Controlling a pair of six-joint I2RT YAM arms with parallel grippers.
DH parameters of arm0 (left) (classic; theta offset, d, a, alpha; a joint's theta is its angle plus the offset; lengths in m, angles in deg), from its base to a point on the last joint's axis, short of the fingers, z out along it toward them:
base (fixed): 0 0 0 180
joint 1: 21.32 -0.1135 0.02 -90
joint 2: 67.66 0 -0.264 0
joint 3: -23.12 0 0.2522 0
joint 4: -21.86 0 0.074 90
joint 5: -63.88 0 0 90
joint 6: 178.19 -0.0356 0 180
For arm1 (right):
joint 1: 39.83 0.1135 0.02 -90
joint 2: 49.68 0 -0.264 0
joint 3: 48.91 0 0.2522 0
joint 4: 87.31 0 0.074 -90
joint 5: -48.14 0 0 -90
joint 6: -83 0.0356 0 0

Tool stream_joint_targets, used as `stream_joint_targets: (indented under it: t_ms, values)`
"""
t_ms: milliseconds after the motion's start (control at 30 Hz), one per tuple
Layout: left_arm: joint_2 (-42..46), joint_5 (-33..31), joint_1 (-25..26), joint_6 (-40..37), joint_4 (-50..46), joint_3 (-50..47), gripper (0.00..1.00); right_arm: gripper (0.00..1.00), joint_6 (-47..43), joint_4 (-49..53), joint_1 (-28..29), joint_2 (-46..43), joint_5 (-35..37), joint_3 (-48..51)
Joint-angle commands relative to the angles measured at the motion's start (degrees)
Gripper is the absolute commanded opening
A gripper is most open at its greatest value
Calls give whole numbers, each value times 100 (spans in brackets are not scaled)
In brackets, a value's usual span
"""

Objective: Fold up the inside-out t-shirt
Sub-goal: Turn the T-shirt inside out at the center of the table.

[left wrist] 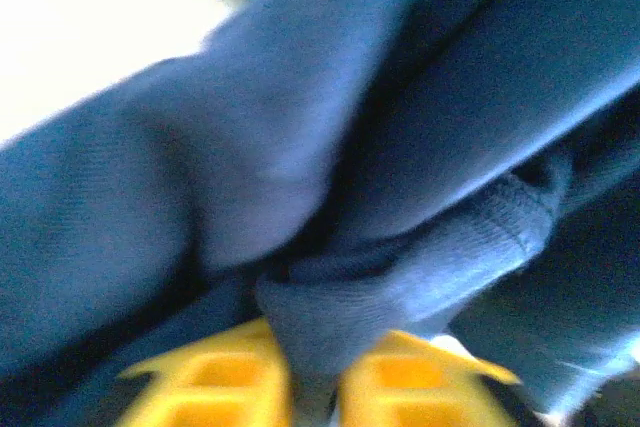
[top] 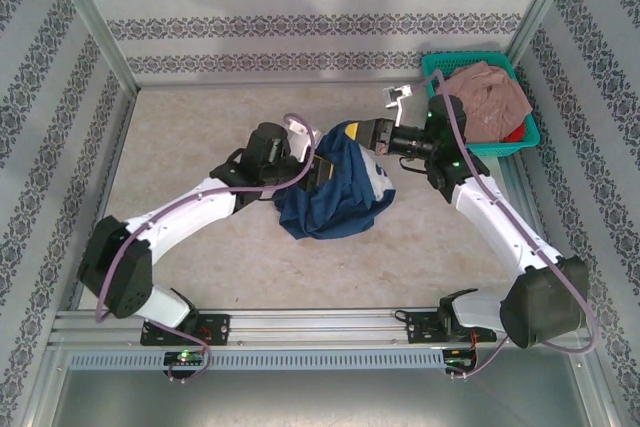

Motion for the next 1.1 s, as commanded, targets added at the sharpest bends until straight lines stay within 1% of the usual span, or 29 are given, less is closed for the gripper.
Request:
stream_joint_targets:
  t_ms: [0, 67, 167, 267, 367, 433, 533, 567, 600, 667, 700, 733, 767, 800, 833, 867, 933, 1033, 1067]
  values:
    - [389, -407, -173, -174, -167, -152, 0, 0, 196, -28, -561, -431, 135, -235]
    - [669, -514, -359, -14, -127, -490, 0, 0, 330, -225, -733, -542, 225, -252]
    - [1003, -585, -607, 202, -124, -804, 0, 0, 291, -235, -721, -540, 168, -486]
    - [1349, -652, -758, 298, -191, -973, 0, 0, 5, 160, -760, -588, 246, -728]
    - [1668, -569, -947, 419, -310, -1021, 0, 0, -579, 980, -718, -628, 584, -1040]
    - [1834, -173, -1115, 634, -191, -996, 0, 0, -869, 1304, -547, -605, 796, -1198]
    - [1887, 324, -1145, 893, -94, -738, 0, 0, -875, 1209, -168, -455, 704, -1320]
    - [1860, 371, -1143, 922, -126, -618, 0, 0, -874, 1191, -49, -392, 662, -1390]
    - [1820, 322, -1144, 983, -171, -485, 0, 0, -809, 1148, 77, -324, 643, -1468]
    - [1666, -237, -1145, 1049, -493, -172, 0, 0, -399, 732, 236, -191, 499, -1540]
    - [1530, -700, -1145, 1081, -771, 17, 4, 0, -113, 469, 273, -112, 420, -1571]
    - [1367, -1139, -1145, 1099, -1080, 225, 13, 0, 119, 286, 324, -44, 418, -1612]
    - [1212, -1400, -1143, 1065, -1311, 391, 21, 0, 280, 177, 367, 11, 489, -1645]
    - [1049, -1515, -1145, 987, -1534, 551, 31, 0, 485, 31, 410, 50, 651, -1640]
    - [961, -1477, -1138, 890, -1626, 619, 39, 0, 675, -107, 446, 81, 826, -1593]
    - [1008, -1327, -1129, 844, -1529, 540, 45, 0, 796, -152, 478, 114, 974, -1578]
    - [1363, -1017, -1041, 788, -1033, 49, 54, 0, 908, -155, 479, 174, 1160, -1561]
    - [2049, -792, -697, 564, -351, -819, 62, 0, 1006, -142, 434, 258, 1274, -1519]
    - [2153, -637, -552, 509, -161, -1030, 63, 0, 1057, -158, 425, 296, 1275, -1516]
